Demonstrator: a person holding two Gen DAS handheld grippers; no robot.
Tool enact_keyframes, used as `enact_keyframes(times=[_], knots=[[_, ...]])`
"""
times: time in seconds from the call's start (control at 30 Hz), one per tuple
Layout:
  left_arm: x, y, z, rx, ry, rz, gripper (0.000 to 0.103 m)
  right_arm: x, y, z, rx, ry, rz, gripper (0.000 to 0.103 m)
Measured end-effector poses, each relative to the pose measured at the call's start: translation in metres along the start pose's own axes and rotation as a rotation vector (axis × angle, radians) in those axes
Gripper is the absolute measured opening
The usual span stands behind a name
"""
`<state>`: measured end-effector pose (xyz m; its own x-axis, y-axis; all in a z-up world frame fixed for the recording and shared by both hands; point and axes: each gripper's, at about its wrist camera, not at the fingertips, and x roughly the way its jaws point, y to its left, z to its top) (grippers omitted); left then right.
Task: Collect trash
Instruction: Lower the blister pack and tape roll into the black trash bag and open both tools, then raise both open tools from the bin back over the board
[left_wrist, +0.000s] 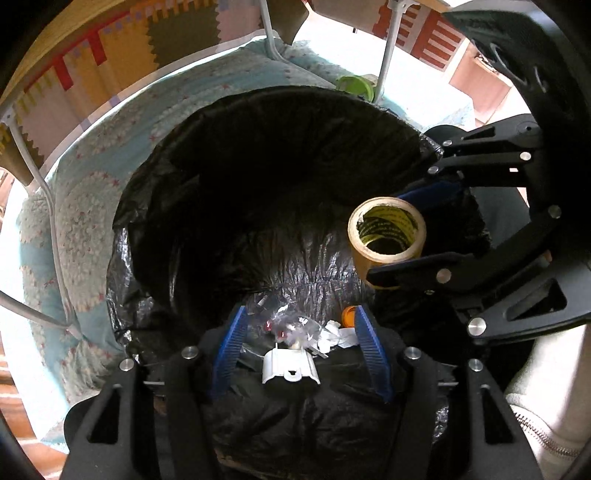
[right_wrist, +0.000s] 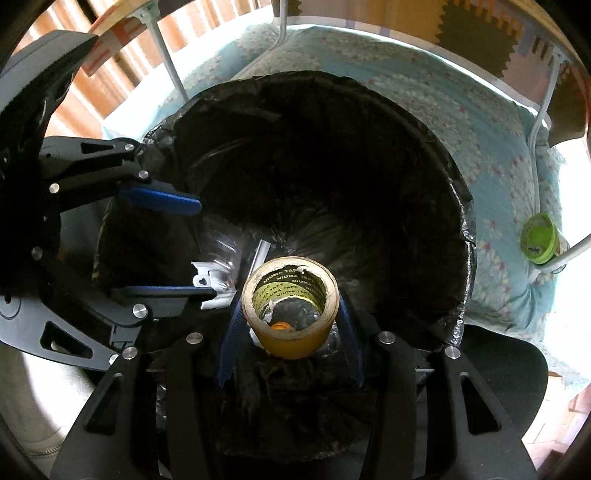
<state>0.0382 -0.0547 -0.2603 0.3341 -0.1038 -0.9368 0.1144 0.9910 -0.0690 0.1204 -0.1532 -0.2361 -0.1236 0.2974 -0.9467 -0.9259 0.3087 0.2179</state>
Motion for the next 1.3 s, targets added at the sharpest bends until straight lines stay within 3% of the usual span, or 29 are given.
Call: enact_keyframes(times=[0.1, 0.17, 0.57, 0.77, 1.03, 1.3], knots=[[-0.002, -0.002, 0.002, -0.006, -0.007, -0.020, 0.059, 0.001, -0.004, 0.000, 0.012, 0.000, 0.012, 0.055], [-0.006, -0.002, 0.002, -0.007, -0.017, -0.014, 0.065, -0.001, -0.006, 0.000, 0.021, -0.006, 0.015, 0.055], [-0.054, 0.005, 0.009, -0.035, -0.139, -0.026, 0.065, -0.037, -0.015, 0.007, 0.047, -0.096, 0.017, 0.055], [-0.093, 0.013, 0.021, -0.075, -0.226, -0.086, 0.065, -0.067, -0.020, 0.018, 0.048, -0.169, 0.036, 0.055], [-0.147, 0.021, 0.038, -0.032, -0.359, -0.040, 0.065, -0.112, -0.030, 0.035, 0.051, -0.289, 0.030, 0.055], [-0.171, 0.041, 0.058, -0.054, -0.451, -0.009, 0.065, -0.157, -0.037, 0.059, 0.034, -0.407, 0.016, 0.055]])
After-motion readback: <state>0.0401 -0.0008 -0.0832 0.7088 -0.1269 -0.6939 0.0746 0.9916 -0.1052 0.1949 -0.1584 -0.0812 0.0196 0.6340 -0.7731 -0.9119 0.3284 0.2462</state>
